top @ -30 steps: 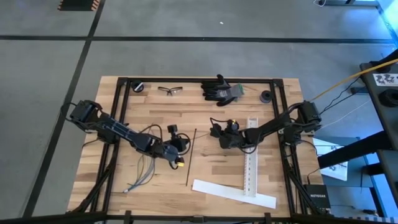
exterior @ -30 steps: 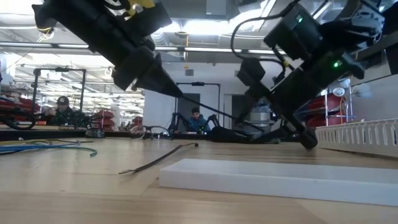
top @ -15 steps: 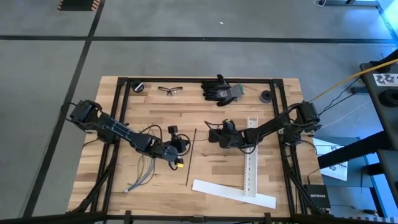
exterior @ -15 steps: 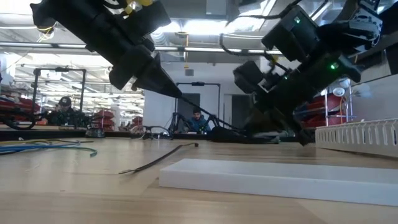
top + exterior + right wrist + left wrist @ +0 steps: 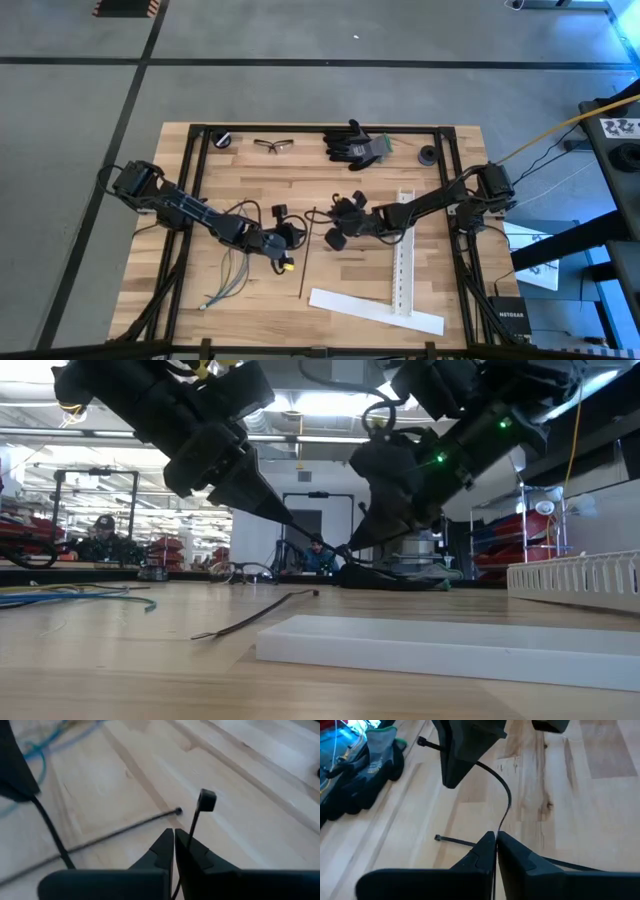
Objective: Ziptie cables
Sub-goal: Wrap the cable wires with the black zip tie
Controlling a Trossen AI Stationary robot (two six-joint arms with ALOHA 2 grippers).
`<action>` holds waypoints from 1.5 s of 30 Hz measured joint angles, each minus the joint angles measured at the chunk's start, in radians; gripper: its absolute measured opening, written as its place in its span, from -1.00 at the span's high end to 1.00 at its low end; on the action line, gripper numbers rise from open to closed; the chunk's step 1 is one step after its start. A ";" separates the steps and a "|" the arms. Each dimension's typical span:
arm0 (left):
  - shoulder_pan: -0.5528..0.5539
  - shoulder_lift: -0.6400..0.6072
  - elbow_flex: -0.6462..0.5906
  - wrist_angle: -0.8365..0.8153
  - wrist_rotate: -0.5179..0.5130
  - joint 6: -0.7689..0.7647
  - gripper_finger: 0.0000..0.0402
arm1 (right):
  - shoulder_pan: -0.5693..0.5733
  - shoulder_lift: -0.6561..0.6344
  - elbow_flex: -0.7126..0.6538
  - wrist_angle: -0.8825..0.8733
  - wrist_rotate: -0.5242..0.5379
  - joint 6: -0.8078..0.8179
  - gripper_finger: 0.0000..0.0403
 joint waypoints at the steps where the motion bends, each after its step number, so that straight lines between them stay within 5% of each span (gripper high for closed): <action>1: 0.002 0.000 0.000 -0.003 0.008 -0.014 0.92 | 0.000 0.000 0.000 -0.011 0.000 -0.016 1.00; 6: 0.021 -0.013 0.000 -0.064 0.024 -0.111 0.62 | 0.000 0.000 0.000 -0.039 0.023 -0.037 1.00; 11: -0.004 -0.122 0.072 -0.310 0.023 -0.262 0.34 | 0.000 0.000 0.000 -0.063 0.047 -0.042 1.00; 17: -0.093 -0.246 0.093 -0.456 0.018 -0.619 0.23 | 0.000 0.000 0.000 -0.054 0.108 -0.056 1.00; 21: -0.159 -0.205 0.090 -0.457 0.004 -0.738 0.23 | 0.000 0.000 0.000 0.013 0.116 -0.149 1.00; 30: -0.244 -0.050 0.089 -0.325 -0.249 -0.651 0.23 | 0.000 -0.028 0.092 0.068 0.044 -0.368 1.00; 41: -0.221 -0.023 0.089 -0.305 -0.260 -0.559 0.23 | -0.058 -0.041 0.270 -0.028 -0.141 -0.466 1.00; 45: -0.187 -0.030 0.014 -0.182 -0.296 -0.490 0.23 | -0.116 -0.043 0.357 -0.059 -0.168 -0.472 1.00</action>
